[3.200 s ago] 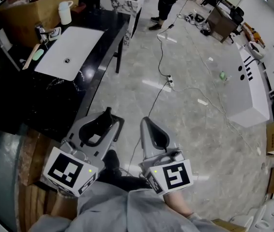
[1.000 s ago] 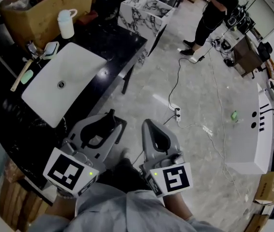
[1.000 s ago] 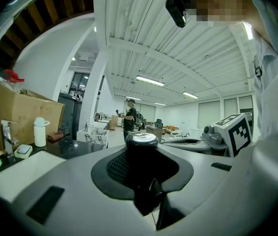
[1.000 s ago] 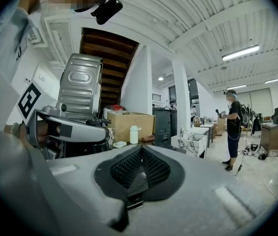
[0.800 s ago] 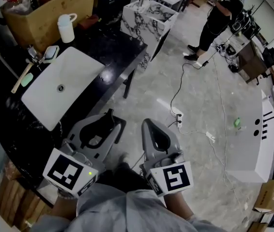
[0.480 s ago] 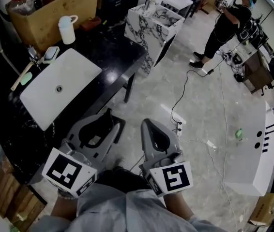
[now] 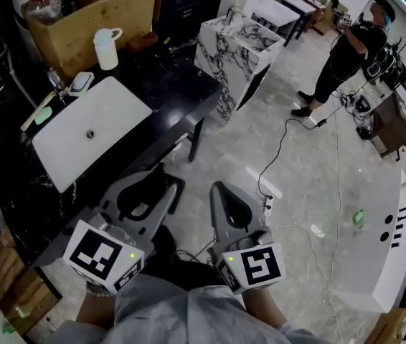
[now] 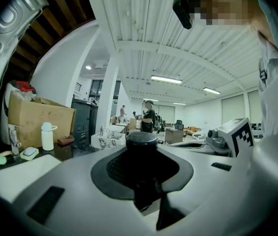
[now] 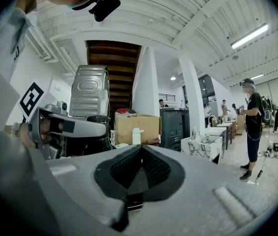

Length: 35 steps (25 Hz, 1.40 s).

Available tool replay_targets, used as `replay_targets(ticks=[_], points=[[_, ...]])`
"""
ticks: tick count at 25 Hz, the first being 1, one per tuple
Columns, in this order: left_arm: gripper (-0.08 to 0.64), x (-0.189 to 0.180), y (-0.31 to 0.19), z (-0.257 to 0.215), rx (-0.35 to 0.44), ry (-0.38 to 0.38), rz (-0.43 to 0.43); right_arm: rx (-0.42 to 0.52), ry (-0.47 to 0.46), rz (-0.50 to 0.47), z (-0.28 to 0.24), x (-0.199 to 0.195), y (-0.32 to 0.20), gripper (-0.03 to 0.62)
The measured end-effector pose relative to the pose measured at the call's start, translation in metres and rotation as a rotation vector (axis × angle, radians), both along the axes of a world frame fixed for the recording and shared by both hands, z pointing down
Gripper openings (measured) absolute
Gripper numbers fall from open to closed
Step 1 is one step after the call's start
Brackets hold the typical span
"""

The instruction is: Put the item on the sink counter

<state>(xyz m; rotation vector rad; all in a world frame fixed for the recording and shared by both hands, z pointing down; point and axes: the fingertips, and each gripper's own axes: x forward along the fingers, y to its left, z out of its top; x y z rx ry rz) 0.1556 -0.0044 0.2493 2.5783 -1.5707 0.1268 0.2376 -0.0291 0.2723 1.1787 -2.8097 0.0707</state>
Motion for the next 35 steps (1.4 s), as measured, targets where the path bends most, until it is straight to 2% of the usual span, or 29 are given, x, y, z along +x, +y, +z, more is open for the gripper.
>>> replay_targets(ticks=[9,19,25,35], points=[[0.094,0.008,-0.036,0.005,-0.001,0.002,0.013,0.009,-0.001,0.038,0.001,0.012,-0.032,-0.003],[0.094,0.004,-0.125,0.005,0.012,0.011,0.035,0.042,0.024,0.046,0.000,0.012,-0.110,-0.003],[0.094,-0.021,-0.190,0.004,0.005,0.018,-0.001,0.015,0.043,0.037,-0.004,-0.007,-0.173,-0.003],[0.094,-0.077,-0.287,0.016,-0.022,0.001,-0.092,-0.010,0.064,-0.034,-0.002,-0.059,-0.272,-0.003]])
